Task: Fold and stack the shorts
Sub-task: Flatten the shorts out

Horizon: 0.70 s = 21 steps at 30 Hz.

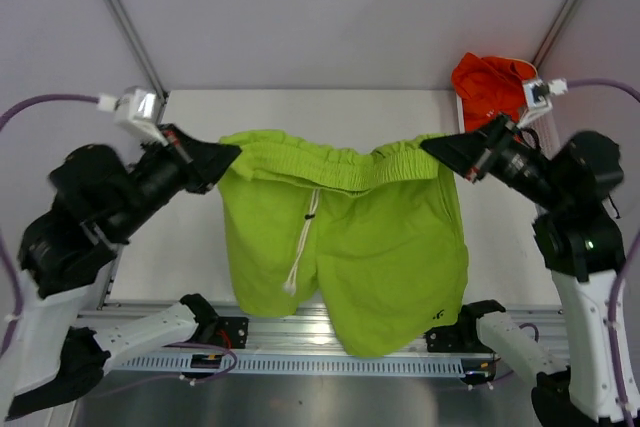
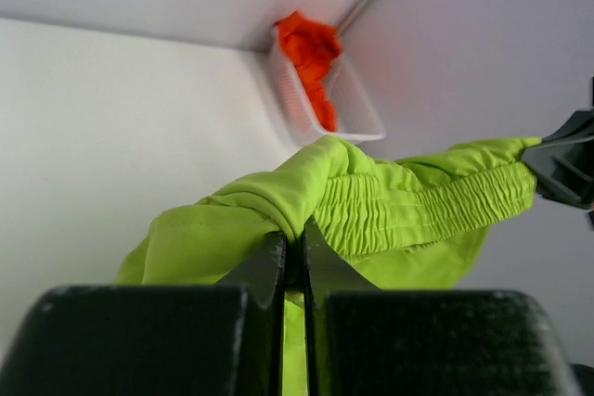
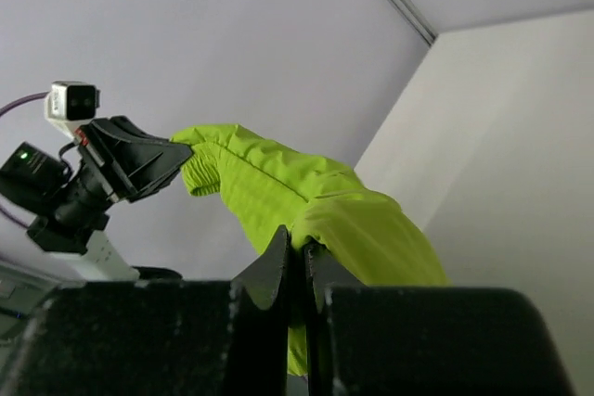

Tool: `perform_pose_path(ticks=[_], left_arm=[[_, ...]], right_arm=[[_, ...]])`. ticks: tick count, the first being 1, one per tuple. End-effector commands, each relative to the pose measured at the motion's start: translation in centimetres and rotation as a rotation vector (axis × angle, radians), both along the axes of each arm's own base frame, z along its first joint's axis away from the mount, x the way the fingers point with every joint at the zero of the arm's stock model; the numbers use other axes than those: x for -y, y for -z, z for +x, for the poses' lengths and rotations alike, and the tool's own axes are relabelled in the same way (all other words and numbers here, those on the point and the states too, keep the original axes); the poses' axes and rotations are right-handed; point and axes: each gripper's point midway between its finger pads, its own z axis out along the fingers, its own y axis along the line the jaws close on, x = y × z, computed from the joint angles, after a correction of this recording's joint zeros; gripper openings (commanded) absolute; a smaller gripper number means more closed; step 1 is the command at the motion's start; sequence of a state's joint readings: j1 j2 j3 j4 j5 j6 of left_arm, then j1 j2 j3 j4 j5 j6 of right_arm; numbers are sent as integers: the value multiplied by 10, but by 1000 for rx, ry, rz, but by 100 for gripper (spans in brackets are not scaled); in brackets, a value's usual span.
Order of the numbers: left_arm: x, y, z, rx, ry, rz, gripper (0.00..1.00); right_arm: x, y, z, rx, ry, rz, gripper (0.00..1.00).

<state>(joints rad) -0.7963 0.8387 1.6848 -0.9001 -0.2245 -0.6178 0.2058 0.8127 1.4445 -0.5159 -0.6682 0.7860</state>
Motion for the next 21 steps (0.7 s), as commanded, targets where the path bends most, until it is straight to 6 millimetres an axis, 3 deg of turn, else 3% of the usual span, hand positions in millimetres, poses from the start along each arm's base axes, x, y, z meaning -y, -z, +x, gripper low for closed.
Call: perform_pose_path(ticks=[1, 2, 3, 5, 6, 7, 8, 9, 10, 12, 13, 14, 16, 17, 18, 20, 21], left_arm=[[32, 11, 46, -14, 12, 75, 0], [22, 12, 67, -26, -31, 64, 0], [40, 13, 78, -45, 71, 34, 0], [24, 0, 103, -27, 29, 12, 0], [22, -5, 108, -19, 29, 18, 0], [23, -31, 106, 30, 43, 6, 0], [19, -39, 107, 45, 33, 5, 0], [18, -46, 106, 65, 36, 8, 0], [15, -66, 96, 120, 38, -3, 0], [13, -76, 83, 163, 45, -13, 0], [9, -83, 67, 201, 46, -26, 0], [6, -88, 56, 230, 47, -36, 0], [-2, -85, 39, 253, 32, -50, 0], [-12, -79, 23, 281, -3, -67, 0], [-17, -81, 10, 305, -14, -88, 0], [-29, -76, -20, 342, -29, -105, 0], [-31, -77, -31, 356, -23, -120, 0]], right_arm=[[-13, 2, 52, -34, -17, 26, 0], [-15, -9, 59, 1, -22, 37, 0], [-18, -13, 65, -3, -32, 51, 0], [-26, -19, 87, 7, -60, 57, 0], [-26, -41, 85, 58, -66, 64, 0], [-26, -48, 89, 70, -66, 65, 0], [-30, -53, 96, 77, -89, 64, 0], [-30, -71, 89, 123, -103, 73, 0], [-30, -78, 88, 140, -119, 79, 0], [-33, -86, 78, 164, -164, 77, 0], [-33, -85, 73, 166, -170, 74, 0], [-29, -91, 56, 195, -170, 76, 0], [-25, -90, 37, 210, -169, 81, 0], [-25, -80, 34, 178, -171, 88, 0], [-22, -84, 9, 204, -188, 97, 0], [-23, -70, -6, 172, -207, 110, 0], [-19, -73, -29, 179, -220, 135, 0]])
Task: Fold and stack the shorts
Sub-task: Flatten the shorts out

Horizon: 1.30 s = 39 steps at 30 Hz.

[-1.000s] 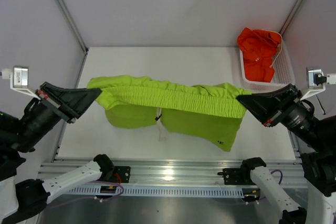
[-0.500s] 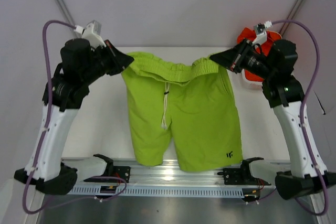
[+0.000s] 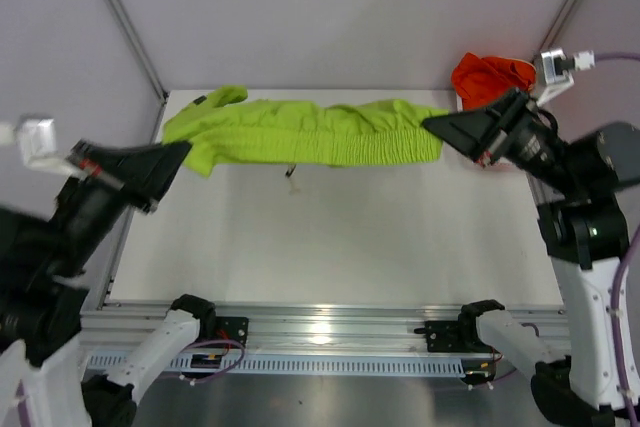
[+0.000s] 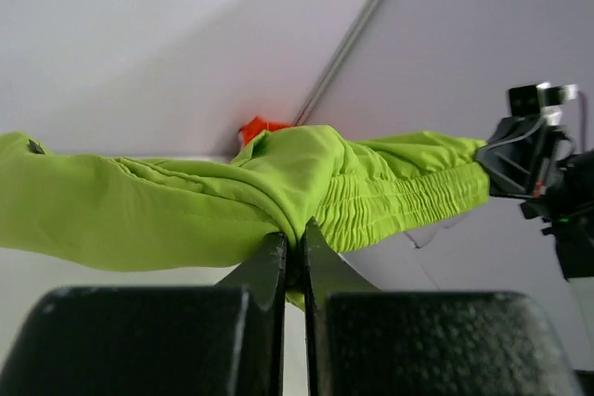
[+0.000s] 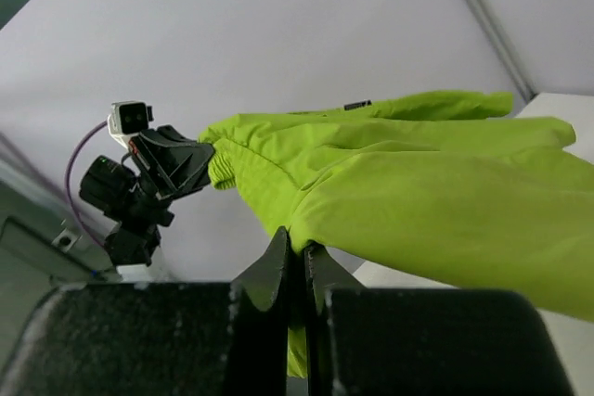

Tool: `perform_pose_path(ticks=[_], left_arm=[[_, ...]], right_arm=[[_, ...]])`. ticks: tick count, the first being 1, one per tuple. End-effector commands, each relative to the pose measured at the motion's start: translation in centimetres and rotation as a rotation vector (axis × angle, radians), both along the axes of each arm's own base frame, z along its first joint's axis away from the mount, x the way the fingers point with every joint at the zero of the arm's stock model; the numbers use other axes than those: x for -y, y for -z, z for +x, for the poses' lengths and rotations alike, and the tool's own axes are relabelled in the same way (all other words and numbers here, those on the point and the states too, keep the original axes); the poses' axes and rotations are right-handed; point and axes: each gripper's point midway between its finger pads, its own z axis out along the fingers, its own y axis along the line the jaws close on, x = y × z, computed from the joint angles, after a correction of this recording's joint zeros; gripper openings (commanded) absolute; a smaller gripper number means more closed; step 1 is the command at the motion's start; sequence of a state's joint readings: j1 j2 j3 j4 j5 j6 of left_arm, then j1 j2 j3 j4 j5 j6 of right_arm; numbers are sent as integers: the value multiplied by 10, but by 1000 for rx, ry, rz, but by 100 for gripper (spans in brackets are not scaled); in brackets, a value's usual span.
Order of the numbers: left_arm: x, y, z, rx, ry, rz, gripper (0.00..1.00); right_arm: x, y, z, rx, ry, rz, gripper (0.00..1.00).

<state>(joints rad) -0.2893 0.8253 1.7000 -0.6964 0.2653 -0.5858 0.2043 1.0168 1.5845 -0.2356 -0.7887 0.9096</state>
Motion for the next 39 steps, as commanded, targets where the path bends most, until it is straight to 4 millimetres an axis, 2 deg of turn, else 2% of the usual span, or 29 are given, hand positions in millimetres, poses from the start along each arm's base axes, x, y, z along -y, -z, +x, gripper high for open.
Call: perform_pose_path(ticks=[1, 2, 3, 4, 6, 8, 9, 10, 12, 13, 14, 17, 19, 20, 21, 22, 23, 25, 26, 27, 29, 30, 31, 33, 34, 36, 37, 38, 39], left_arm=[[-14, -22, -49, 153, 6, -66, 0], [-14, -15, -55, 152, 14, -70, 0], [-20, -16, -75, 182, 17, -89, 0], [-22, -15, -82, 190, 13, -92, 0], [-29, -23, -103, 220, 10, -104, 0], [-29, -28, -108, 217, 18, -100, 0], [-28, -31, -106, 208, 21, -98, 0], [-28, -43, -107, 205, 25, -103, 0], [-26, -51, -96, 162, 16, -108, 0], [-17, -43, -65, 57, 15, -80, 0], [-15, -45, -57, 29, 14, -74, 0], [7, -8, 4, -173, 27, -43, 0], [13, 13, 29, -242, 15, -48, 0], [20, 55, 58, -334, 6, -30, 0], [24, 71, 66, -373, 18, -42, 0], [23, 106, 82, -449, 4, -42, 0], [23, 120, 88, -469, 7, -48, 0], [18, 185, 105, -581, -36, -44, 0], [14, 200, 110, -594, -65, -41, 0], [8, 245, 118, -665, -112, -27, 0], [1, 268, 132, -690, -151, -35, 0], [2, 301, 143, -752, -156, -31, 0], [3, 311, 151, -770, -158, -31, 0], [4, 329, 166, -812, -172, -43, 0], [5, 339, 183, -826, -183, -58, 0], [3, 339, 205, -829, -201, -80, 0], [1, 345, 225, -848, -209, -91, 0], [1, 333, 241, -833, -208, -120, 0], [-4, 336, 252, -852, -216, -145, 0]], right_arm=[[3, -9, -67, 57, -98, 54, 0], [4, -4, -75, 41, -108, 61, 0], [6, -6, -87, 40, -116, 75, 0], [12, -9, -108, 65, -114, 87, 0], [18, -20, -133, 97, -110, 100, 0], [22, -26, -147, 85, -113, 100, 0], [25, -39, -161, 125, -113, 105, 0], [25, -40, -159, 106, -93, 90, 0], [23, -43, -137, 48, -69, 64, 0], [22, -45, -130, 22, -57, 65, 0], [19, -41, -107, -36, -59, 65, 0], [13, -11, -58, -182, -42, 66, 0], [11, 13, -29, -252, -24, 80, 0], [8, 53, -5, -364, -14, 77, 0], [7, 70, 3, -414, -4, 92, 0], [7, 84, 11, -428, -1, 102, 0], [6, 130, 27, -539, 20, 97, 0], [10, 158, 33, -558, 67, 109, 0], [10, 174, 36, -584, 78, 110, 0], [10, 208, 43, -650, 94, 102, 0], [12, 234, 59, -684, 128, 95, 0], [12, 251, 69, -692, 142, 89, 0], [12, 276, 86, -765, 160, 75, 0], [11, 281, 113, -731, 162, 89, 0], [8, 305, 133, -818, 160, 93, 0], [6, 306, 163, -806, 163, 114, 0], [8, 285, 187, -762, 181, 136, 0], [11, 307, 216, -817, 225, 139, 0], [12, 301, 237, -795, 235, 161, 0]])
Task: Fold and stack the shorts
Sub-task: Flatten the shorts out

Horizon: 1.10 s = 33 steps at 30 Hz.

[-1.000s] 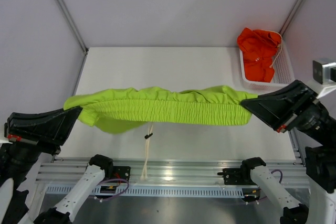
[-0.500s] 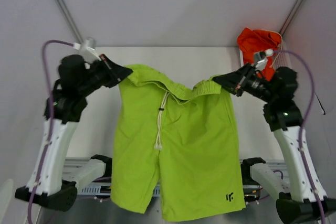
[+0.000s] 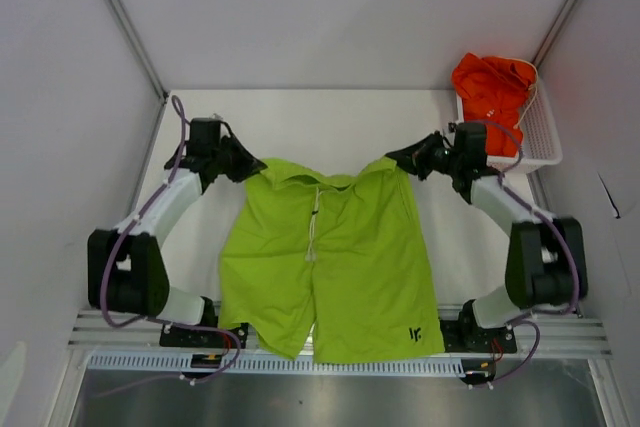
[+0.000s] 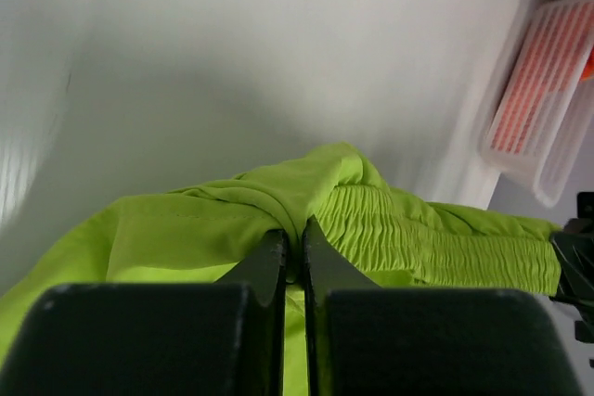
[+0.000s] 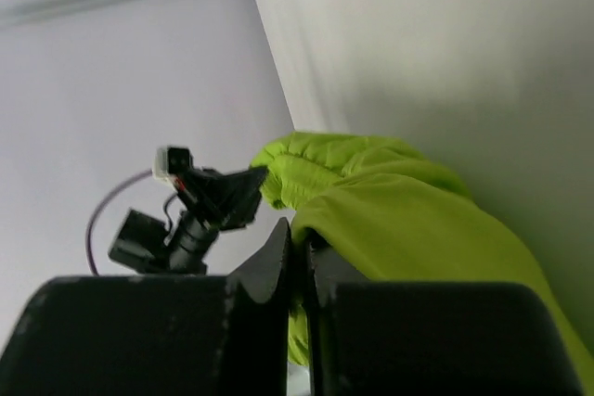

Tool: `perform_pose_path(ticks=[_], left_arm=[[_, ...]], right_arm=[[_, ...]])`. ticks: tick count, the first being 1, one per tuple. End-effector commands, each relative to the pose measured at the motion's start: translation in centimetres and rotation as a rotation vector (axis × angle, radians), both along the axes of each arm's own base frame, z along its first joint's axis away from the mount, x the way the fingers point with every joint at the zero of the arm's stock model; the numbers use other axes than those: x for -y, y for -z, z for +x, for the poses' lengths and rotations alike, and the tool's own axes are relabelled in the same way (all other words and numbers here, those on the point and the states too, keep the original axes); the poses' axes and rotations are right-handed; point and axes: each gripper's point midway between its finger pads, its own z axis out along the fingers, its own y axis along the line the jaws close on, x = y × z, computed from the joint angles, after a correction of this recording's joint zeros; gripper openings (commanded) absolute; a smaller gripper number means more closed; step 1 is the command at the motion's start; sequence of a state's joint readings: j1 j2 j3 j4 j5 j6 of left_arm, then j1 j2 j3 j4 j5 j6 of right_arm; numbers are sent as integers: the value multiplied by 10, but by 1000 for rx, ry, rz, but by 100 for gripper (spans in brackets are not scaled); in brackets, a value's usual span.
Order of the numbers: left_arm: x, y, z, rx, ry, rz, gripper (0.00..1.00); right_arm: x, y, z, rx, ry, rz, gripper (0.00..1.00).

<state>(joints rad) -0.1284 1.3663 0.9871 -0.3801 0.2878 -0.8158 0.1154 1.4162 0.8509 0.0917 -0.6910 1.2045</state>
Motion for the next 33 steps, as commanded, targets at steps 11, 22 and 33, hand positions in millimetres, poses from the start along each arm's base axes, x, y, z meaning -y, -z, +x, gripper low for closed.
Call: perform_pose_path(ticks=[11, 22, 33], left_arm=[[-13, -96, 144, 229, -60, -221, 99], [-15, -68, 62, 207, -39, 26, 99], [-41, 8, -27, 25, -107, 164, 99]], right_arm=[[33, -51, 178, 383, 200, -91, 99], [4, 9, 98, 343, -73, -555, 79], [-75, 48, -35, 396, -387, -771, 55]])
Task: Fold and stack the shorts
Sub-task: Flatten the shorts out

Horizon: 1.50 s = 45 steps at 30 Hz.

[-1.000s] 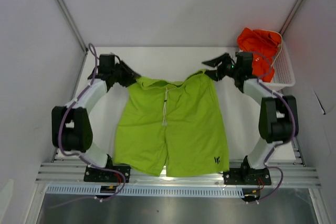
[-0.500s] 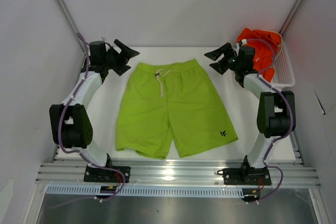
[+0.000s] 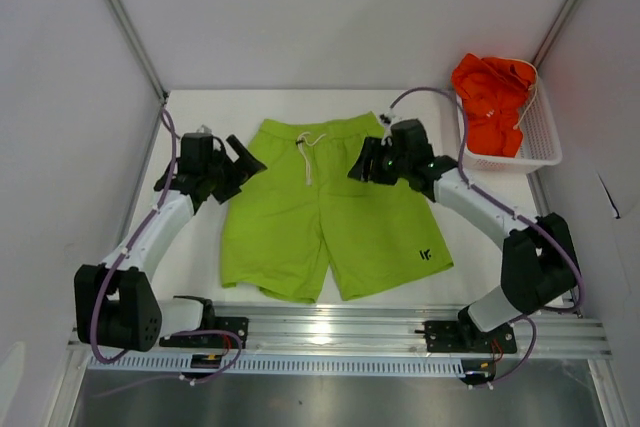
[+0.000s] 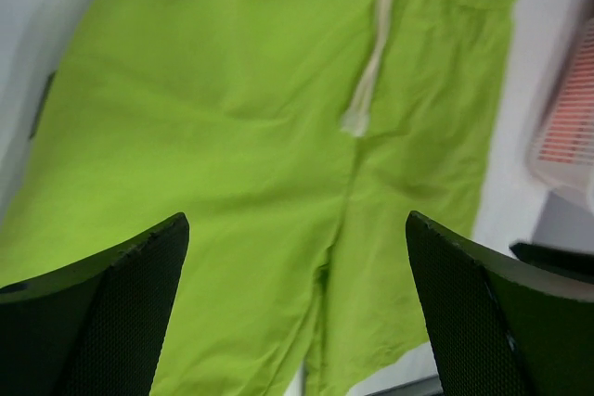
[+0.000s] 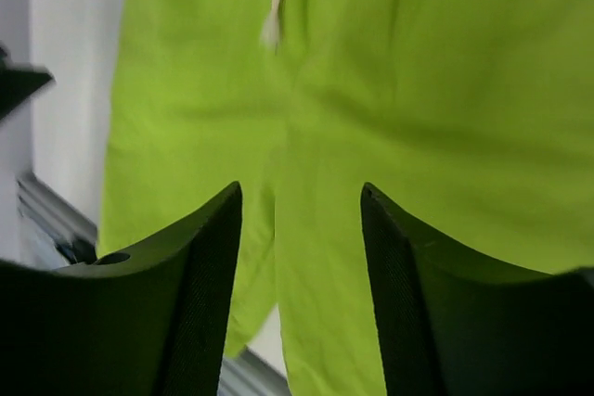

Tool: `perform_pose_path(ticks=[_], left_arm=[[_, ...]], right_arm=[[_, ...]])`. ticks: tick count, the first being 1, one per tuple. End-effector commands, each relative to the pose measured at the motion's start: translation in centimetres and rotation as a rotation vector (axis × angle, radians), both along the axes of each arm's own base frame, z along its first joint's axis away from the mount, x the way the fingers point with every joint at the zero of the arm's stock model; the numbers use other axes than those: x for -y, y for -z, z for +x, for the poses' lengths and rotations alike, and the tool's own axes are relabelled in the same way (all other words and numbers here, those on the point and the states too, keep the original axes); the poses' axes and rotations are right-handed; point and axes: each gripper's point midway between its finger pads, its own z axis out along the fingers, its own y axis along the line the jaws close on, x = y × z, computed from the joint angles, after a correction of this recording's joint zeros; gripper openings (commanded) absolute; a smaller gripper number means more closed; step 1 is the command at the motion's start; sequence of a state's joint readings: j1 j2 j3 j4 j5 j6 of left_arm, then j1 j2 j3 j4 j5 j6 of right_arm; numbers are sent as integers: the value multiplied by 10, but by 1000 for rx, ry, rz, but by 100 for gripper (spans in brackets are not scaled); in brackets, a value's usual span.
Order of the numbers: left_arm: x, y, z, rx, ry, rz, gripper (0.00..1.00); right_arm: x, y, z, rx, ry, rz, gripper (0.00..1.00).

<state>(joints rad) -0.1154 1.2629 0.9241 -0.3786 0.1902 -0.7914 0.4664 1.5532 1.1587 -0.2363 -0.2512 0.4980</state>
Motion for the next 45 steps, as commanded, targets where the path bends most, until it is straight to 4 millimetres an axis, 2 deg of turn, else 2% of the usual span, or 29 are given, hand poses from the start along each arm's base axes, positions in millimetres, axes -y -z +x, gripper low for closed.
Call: perform_pose_path(ticks=[1, 2, 3, 6, 7, 8, 10, 11, 13, 15, 16, 18, 19, 20, 22, 23, 24, 25, 26, 27, 28, 30, 31, 33, 34, 37, 40, 41, 45], left_arm=[[-22, 13, -21, -37, -54, 103, 99], [-26, 16, -24, -45, -62, 117, 99], [-31, 17, -25, -46, -80, 137, 99], [-30, 23, -23, -67, -67, 114, 99], [-27, 24, -22, -74, -60, 104, 99], [-25, 26, -22, -83, -49, 95, 99], [-22, 30, -22, -95, -27, 90, 99], [-23, 31, -22, -96, -27, 99, 99], [-28, 33, -21, -92, -34, 126, 99], [-27, 30, -15, -63, -29, 126, 99], [-22, 32, -13, -59, -8, 108, 99], [-13, 22, 4, 5, 28, 82, 99], [-8, 20, 9, 15, 53, 63, 99], [-5, 12, 25, 29, 59, 63, 99], [-1, 12, 36, 32, 88, 93, 99], [1, 6, 56, 43, 87, 117, 99], [3, 12, 60, 29, 107, 133, 99], [6, 18, 65, 9, 121, 135, 99], [12, 10, 76, 22, 138, 128, 99], [17, 20, 87, -4, 148, 118, 99], [23, 16, 97, 13, 160, 106, 99], [33, 34, 106, -28, 178, 77, 99], [37, 26, 119, 8, 178, 65, 99], [44, 35, 126, -8, 180, 33, 99], [47, 40, 136, -4, 183, 22, 99], [55, 48, 153, -6, 185, -12, 99], [62, 46, 169, 28, 191, -20, 99], [70, 45, 177, 41, 197, -9, 99], [75, 57, 187, 21, 179, 11, 98]], right_arm=[[-14, 24, -49, 6, -74, -108, 54], [-34, 26, -66, 29, -122, -105, 51], [-37, 40, -76, 2, -115, -124, 50], [-57, 54, -84, -12, -124, -121, 35], [-66, 69, -89, -61, -155, -119, 27], [-74, 74, -91, -67, -175, -110, 24], [-92, 83, -99, -80, -216, -118, 20], [-96, 99, -101, -112, -225, -145, 17], [-100, 111, -103, -139, -221, -165, 14], [-92, 133, -101, -177, -185, -220, 11], [-86, 140, -99, -191, -161, -235, 9], [-77, 144, -97, -194, -136, -258, 8], [-70, 150, -103, -203, -131, -271, 8], [-71, 137, -103, -172, -133, -243, 8], [-67, 129, -106, -152, -128, -222, 8], [-62, 130, -111, -154, -135, -230, 7], [-61, 121, -111, -143, -138, -220, 7], [-53, 121, -113, -157, -128, -245, 7], [-51, 115, -113, -151, -126, -249, 6], [-48, 111, -114, -145, -120, -256, 6], [-44, 98, -111, -113, -98, -249, 6], [-28, 94, -116, -114, -68, -276, 7], [-22, 82, -116, -93, -54, -264, 8], [0, 88, -122, -127, -19, -292, 9], [8, 83, -123, -122, 4, -285, 10], [49, 99, -126, -176, 100, -358, 10], [83, 113, -130, -230, 175, -396, 6], [88, 115, -130, -235, 184, -396, 0], [106, 127, -132, -279, 230, -415, 0]])
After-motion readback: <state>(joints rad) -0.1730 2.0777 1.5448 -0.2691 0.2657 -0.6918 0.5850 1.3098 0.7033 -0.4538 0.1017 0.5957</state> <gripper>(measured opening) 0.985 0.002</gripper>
